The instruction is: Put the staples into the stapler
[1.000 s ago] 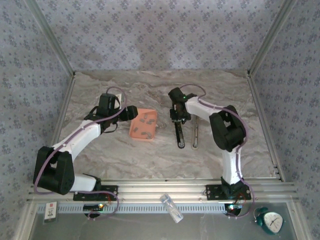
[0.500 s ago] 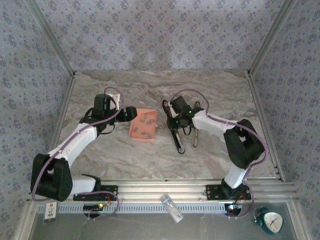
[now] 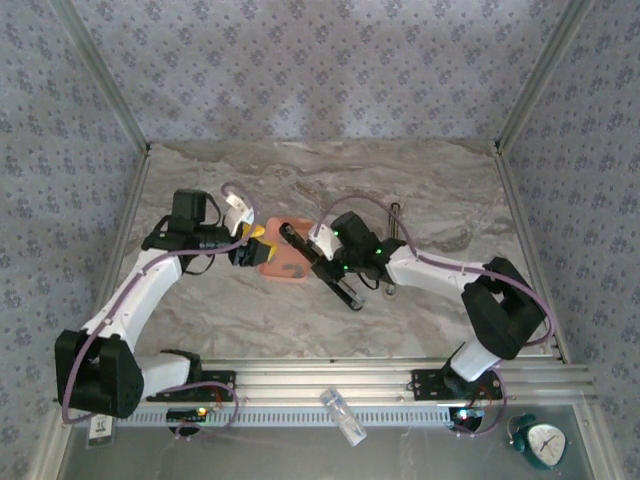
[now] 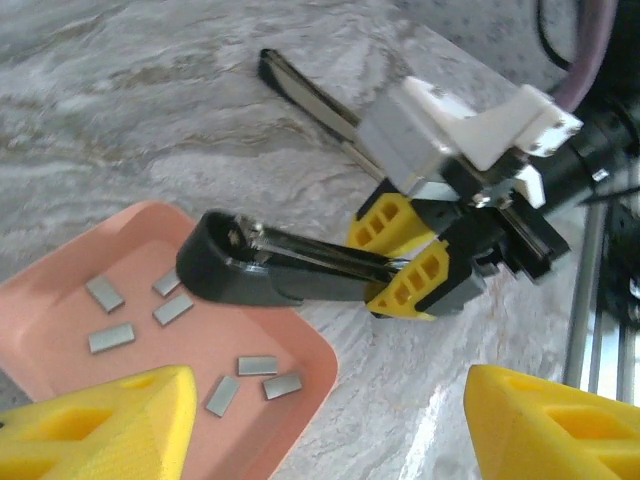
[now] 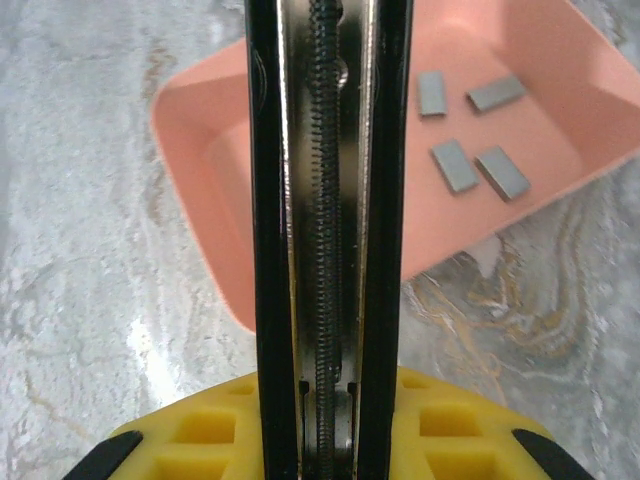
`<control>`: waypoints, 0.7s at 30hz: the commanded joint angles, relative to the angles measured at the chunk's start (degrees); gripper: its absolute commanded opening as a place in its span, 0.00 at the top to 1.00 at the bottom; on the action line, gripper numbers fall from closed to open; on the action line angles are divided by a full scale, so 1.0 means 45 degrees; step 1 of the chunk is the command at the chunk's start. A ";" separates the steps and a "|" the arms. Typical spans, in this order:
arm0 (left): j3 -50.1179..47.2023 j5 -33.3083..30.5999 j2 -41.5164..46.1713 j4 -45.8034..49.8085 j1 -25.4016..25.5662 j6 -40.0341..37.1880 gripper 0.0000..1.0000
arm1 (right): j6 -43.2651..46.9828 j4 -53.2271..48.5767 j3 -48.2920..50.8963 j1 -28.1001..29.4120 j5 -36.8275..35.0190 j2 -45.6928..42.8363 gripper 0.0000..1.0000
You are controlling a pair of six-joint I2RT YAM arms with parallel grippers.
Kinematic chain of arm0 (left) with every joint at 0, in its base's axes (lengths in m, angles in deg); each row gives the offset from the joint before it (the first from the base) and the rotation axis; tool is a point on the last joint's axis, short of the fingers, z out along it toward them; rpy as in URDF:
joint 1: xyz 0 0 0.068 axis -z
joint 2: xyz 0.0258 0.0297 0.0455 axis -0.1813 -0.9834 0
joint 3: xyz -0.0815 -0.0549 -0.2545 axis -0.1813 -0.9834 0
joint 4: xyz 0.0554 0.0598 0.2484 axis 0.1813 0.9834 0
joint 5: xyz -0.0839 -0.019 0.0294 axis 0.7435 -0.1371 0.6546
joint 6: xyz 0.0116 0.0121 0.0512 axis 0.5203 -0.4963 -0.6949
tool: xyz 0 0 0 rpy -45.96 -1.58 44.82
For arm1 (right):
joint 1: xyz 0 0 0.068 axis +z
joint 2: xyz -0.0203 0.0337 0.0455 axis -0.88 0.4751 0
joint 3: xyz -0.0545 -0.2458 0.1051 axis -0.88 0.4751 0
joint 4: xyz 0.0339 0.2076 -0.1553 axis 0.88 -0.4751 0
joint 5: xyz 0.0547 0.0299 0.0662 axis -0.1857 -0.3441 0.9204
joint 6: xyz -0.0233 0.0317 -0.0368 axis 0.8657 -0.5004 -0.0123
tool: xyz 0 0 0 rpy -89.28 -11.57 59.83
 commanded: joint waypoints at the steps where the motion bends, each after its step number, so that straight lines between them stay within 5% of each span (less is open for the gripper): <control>1: 0.0241 0.1059 0.0464 0.2340 -0.0157 -0.4147 0.29 | 0.1318 0.1366 0.0525 0.0282 0.0755 -0.0754 0.96; 12: -0.0186 0.0537 0.0860 0.3597 -0.0457 -0.7895 0.37 | 0.3061 0.1286 0.0950 0.1101 0.0862 -0.1123 0.97; 21: -0.0397 -0.0138 0.0879 0.4171 -0.0322 -0.9116 0.39 | 0.4187 0.1296 0.0992 0.1655 0.1094 -0.1178 0.97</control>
